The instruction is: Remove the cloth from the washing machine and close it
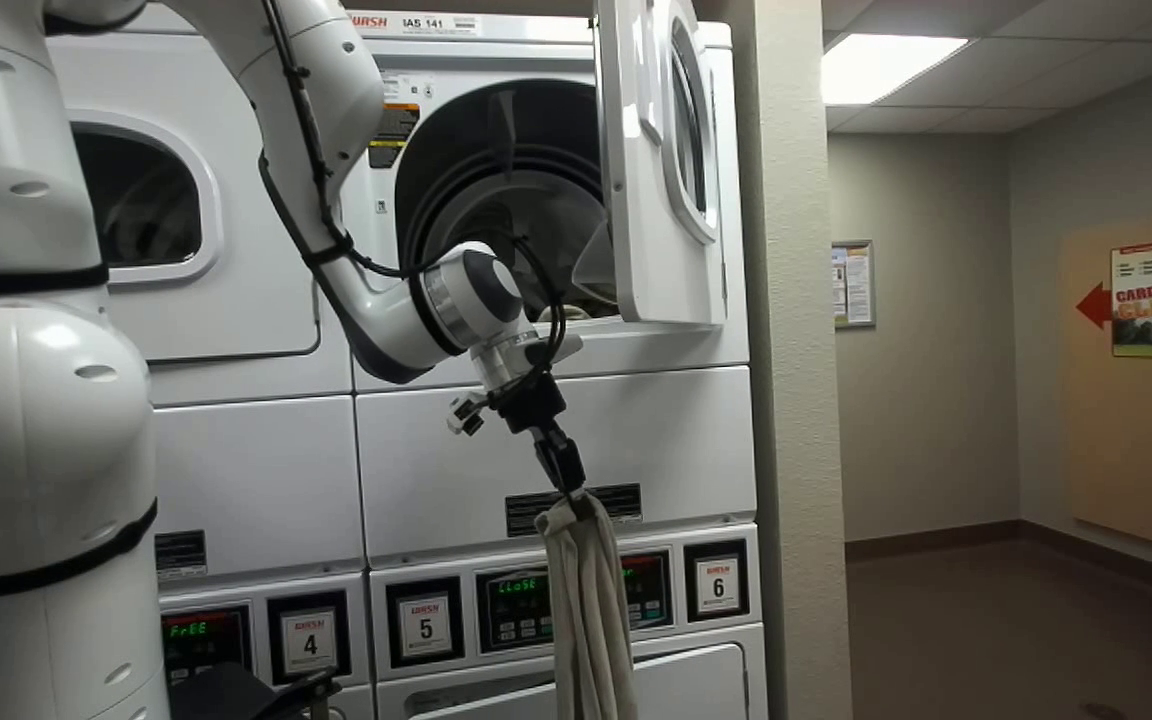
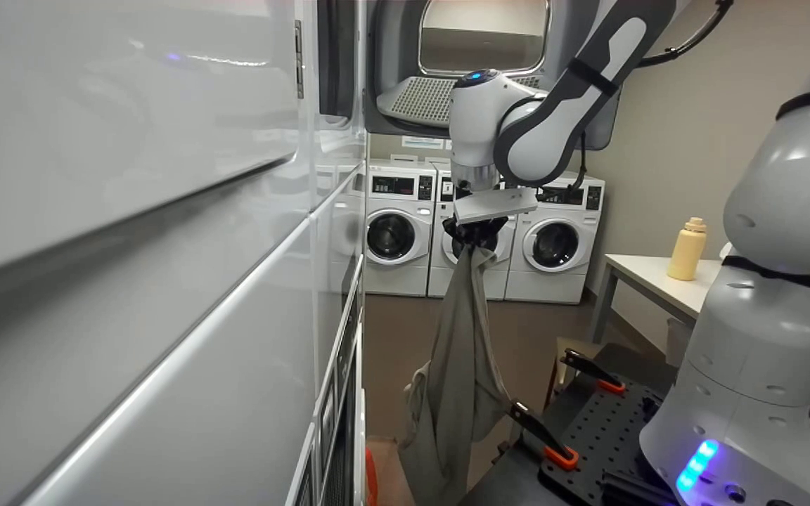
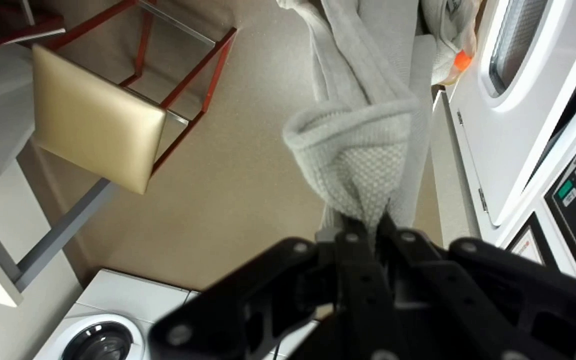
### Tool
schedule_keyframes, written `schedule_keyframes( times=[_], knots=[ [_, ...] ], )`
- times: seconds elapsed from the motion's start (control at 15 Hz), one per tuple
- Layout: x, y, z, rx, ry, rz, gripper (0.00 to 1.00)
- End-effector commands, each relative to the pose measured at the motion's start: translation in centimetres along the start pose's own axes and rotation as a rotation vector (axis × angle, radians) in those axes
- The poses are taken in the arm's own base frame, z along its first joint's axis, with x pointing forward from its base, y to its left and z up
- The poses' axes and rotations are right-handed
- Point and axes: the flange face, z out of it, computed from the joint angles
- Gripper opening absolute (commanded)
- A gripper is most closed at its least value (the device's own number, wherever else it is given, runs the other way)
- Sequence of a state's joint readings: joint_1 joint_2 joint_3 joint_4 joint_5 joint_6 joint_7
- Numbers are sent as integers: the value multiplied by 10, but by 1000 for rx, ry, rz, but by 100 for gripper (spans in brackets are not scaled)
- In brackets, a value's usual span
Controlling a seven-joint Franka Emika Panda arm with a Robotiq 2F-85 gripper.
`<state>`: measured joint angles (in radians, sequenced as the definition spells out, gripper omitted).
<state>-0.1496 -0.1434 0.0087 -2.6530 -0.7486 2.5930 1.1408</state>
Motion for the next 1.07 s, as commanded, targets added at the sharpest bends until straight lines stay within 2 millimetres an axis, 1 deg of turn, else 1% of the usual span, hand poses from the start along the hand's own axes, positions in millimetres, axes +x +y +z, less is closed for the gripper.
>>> schedule_keyframes(
  times=[0.0, 0.27, 0.53, 0.67, 0.73, 0.8, 0.87, 1.0],
  knots=[
    [20, -3, -6, 8, 39, 90, 2],
    [45, -16, -13, 31, 69, 185, 2],
    [78, -35, -15, 55, 86, 245, 2],
    [87, -47, -15, 72, 85, 226, 2],
    [87, -53, -14, 82, 78, 210, 2],
    [85, -59, -15, 87, 66, 196, 33],
    [82, -65, -15, 99, 50, 183, 34],
    [77, -74, -16, 108, 29, 169, 47]
  ],
)
